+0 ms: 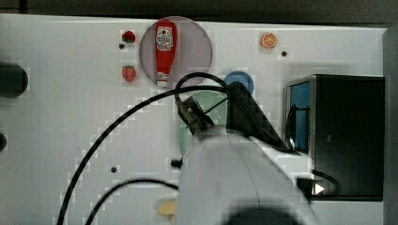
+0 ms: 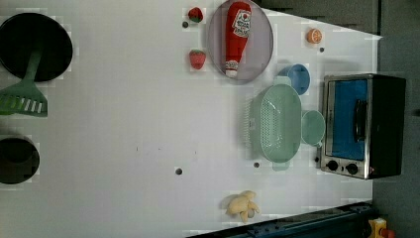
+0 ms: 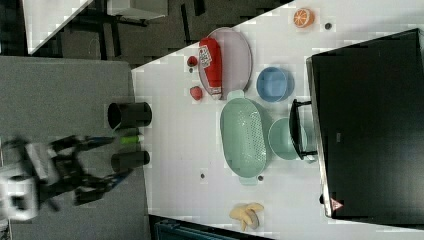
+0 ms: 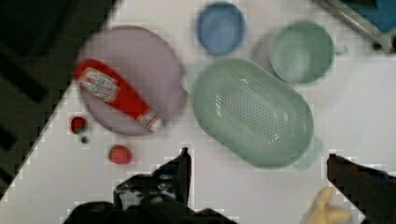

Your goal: Drag strainer left to right.

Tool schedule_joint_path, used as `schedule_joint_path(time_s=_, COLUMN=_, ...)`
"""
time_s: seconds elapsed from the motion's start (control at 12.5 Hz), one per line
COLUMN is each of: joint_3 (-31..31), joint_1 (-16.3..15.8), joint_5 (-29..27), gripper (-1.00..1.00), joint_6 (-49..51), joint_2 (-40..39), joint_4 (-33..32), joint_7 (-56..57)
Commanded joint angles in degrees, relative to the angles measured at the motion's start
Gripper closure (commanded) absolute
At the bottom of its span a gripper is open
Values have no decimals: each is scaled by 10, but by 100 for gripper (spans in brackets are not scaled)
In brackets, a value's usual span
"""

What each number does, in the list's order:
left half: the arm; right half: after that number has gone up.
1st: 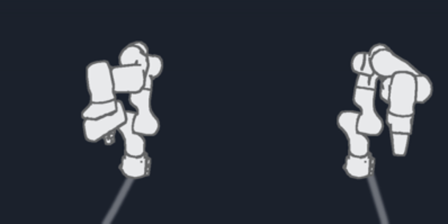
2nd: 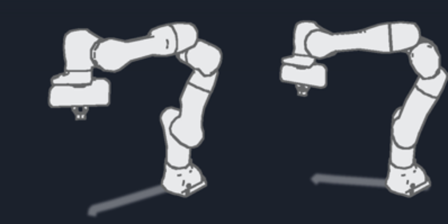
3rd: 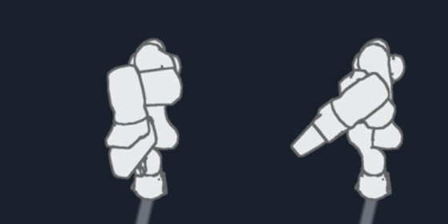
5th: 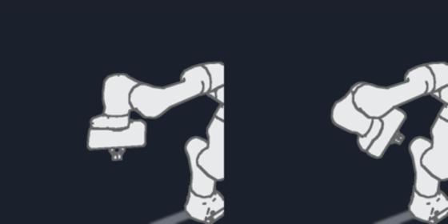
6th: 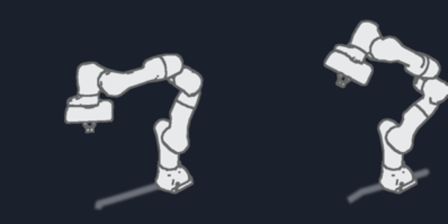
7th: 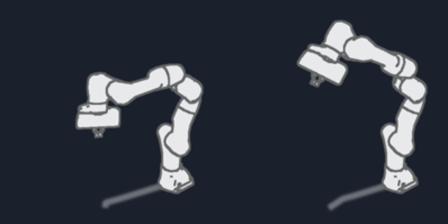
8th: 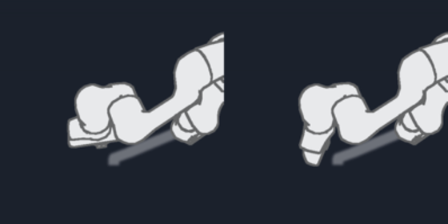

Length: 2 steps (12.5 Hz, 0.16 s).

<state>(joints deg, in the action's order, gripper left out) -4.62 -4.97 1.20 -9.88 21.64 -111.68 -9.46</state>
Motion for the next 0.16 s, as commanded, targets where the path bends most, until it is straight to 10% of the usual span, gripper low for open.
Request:
schedule_joint_path(time_s=0.08, joint_3=-11, joint_1=4, joint_5=10, gripper=-100, joint_6=34, joint_2=-46, joint_4=3, joint_7=130)
schedule_joint_path(time_s=0.16, joint_3=-12, joint_1=4, joint_5=10, gripper=-100, joint_6=38, joint_2=-48, joint_4=11, joint_7=131)
